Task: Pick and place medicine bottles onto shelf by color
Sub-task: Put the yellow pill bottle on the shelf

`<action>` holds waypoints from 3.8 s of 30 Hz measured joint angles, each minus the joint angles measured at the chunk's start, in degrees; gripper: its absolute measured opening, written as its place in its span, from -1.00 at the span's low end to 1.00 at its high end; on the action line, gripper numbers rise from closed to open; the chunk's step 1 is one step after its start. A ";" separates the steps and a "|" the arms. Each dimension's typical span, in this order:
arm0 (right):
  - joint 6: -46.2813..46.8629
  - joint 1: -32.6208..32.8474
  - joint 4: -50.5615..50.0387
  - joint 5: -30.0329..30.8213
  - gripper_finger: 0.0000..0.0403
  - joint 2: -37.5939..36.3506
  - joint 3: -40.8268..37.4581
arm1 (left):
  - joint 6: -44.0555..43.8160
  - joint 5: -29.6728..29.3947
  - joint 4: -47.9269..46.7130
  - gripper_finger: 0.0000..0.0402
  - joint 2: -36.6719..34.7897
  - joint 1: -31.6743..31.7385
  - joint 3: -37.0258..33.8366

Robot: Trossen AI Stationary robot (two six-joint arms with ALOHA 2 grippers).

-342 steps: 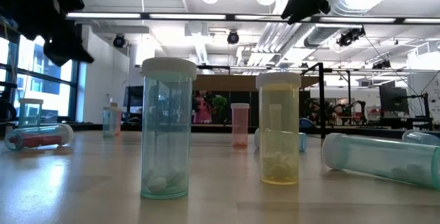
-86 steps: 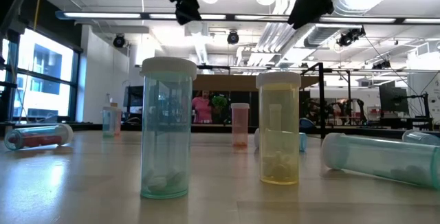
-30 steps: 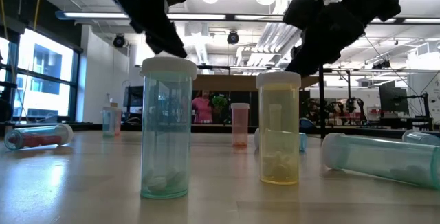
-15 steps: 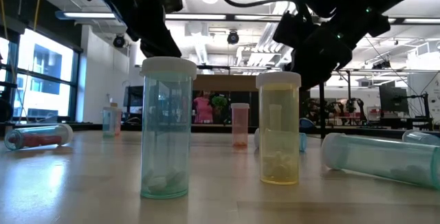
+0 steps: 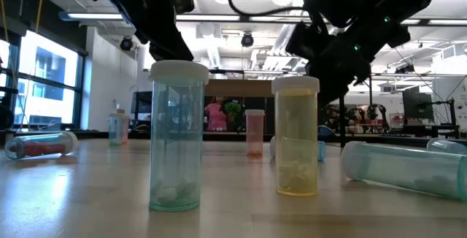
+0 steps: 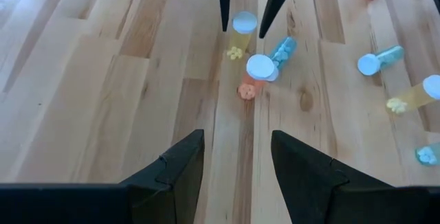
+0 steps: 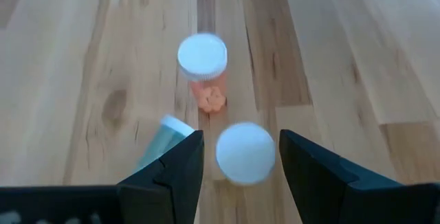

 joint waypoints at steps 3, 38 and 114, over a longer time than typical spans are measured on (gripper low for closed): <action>0.00 0.00 1.02 0.00 -0.10 0.42 0.00 | 0.02 0.00 -0.25 -0.21 0.00 0.00 0.00; -0.71 -1.27 -1.02 0.45 -0.49 -7.07 -0.02 | 1.78 -0.09 -0.33 -0.21 0.00 0.02 0.03; -7.33 -39.43 -22.38 -1.84 -0.49 -0.27 30.40 | 5.01 -1.47 0.97 -0.21 0.02 0.13 0.04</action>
